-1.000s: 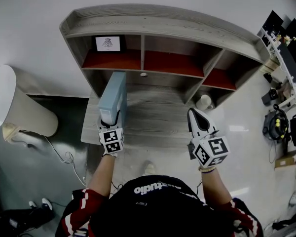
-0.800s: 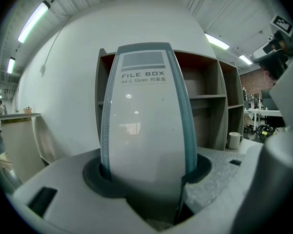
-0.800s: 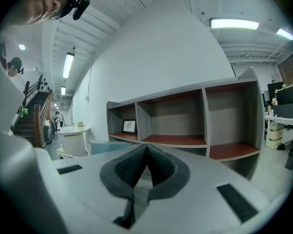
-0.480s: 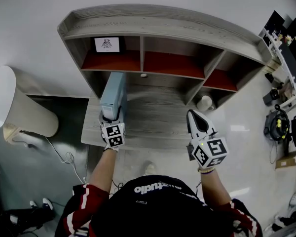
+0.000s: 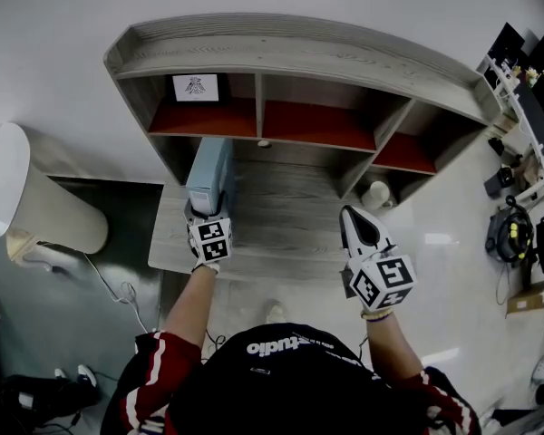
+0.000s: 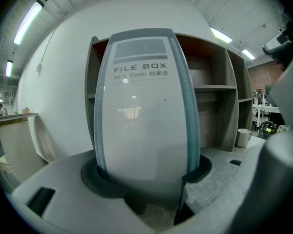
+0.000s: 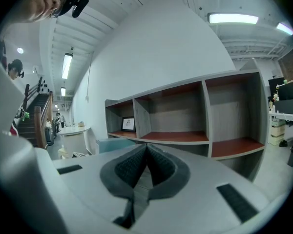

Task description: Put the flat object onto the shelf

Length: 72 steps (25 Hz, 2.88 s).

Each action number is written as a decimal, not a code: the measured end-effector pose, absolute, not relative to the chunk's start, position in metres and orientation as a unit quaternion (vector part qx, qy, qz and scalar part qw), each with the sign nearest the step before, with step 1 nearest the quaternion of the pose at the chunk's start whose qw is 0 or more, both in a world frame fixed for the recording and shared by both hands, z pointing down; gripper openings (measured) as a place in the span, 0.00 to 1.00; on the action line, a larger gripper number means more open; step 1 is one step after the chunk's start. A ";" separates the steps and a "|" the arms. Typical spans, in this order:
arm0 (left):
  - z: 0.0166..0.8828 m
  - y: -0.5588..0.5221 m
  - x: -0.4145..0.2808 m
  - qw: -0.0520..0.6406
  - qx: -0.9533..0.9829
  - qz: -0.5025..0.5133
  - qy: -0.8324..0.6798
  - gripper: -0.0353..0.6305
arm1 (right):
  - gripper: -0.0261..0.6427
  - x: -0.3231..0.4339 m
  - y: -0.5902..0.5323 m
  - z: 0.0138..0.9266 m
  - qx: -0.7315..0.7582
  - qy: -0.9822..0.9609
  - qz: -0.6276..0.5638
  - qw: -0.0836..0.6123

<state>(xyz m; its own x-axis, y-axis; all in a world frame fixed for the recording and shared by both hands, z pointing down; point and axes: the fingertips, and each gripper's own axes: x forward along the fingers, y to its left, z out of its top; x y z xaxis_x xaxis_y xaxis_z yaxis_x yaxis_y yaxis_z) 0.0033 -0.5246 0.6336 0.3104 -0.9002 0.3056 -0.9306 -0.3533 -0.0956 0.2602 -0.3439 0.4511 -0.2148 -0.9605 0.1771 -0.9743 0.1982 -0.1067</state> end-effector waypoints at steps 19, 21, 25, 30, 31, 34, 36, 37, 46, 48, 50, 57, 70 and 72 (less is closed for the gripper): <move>0.667 -0.564 0.020 0.057 0.803 0.171 -0.568 0.47 | 0.03 0.282 -0.347 0.454 0.637 -0.763 0.103 0.041; 0.673 -0.566 0.022 0.061 0.801 0.175 -0.569 0.48 | 0.03 0.285 -0.347 0.455 0.639 -0.762 0.103 0.042; 0.678 -0.568 0.025 0.067 0.800 0.177 -0.569 0.48 | 0.03 0.291 -0.345 0.456 0.643 -0.758 0.104 0.046; 0.682 -0.571 0.026 0.062 0.802 0.179 -0.567 0.48 | 0.03 0.293 -0.345 0.460 0.643 -0.756 0.106 0.051; 0.683 -0.571 0.026 0.061 0.802 0.180 -0.566 0.49 | 0.03 0.293 -0.345 0.460 0.643 -0.756 0.106 0.051; 0.681 -0.571 0.026 0.057 0.804 0.183 -0.562 0.50 | 0.03 0.292 -0.343 0.461 0.645 -0.755 0.107 0.051; 0.681 -0.570 0.026 0.061 0.805 0.185 -0.560 0.51 | 0.03 0.292 -0.341 0.462 0.647 -0.753 0.106 0.051; 0.682 -0.570 0.025 0.061 0.805 0.185 -0.560 0.52 | 0.03 0.292 -0.339 0.461 0.649 -0.752 0.105 0.048; 0.661 -0.553 0.018 0.055 0.810 0.157 -0.562 0.52 | 0.03 0.280 -0.323 0.456 0.653 -0.749 0.101 0.043; 0.653 -0.546 0.017 0.054 0.811 0.152 -0.562 0.52 | 0.03 0.273 -0.319 0.454 0.651 -0.751 0.100 0.042; 0.645 -0.539 0.017 0.053 0.814 0.143 -0.560 0.52 | 0.03 0.266 -0.315 0.452 0.648 -0.754 0.099 0.041; 0.631 -0.512 0.015 0.046 0.825 0.142 -0.546 0.52 | 0.03 0.240 -0.294 0.440 0.642 -0.760 0.095 0.030; 0.585 -0.447 -0.005 0.035 0.846 0.121 -0.518 0.52 | 0.03 0.203 -0.244 0.420 0.648 -0.757 0.082 0.013; 0.575 -0.433 -0.009 0.028 0.852 0.118 -0.510 0.52 | 0.03 0.193 -0.238 0.416 0.647 -0.759 0.080 0.010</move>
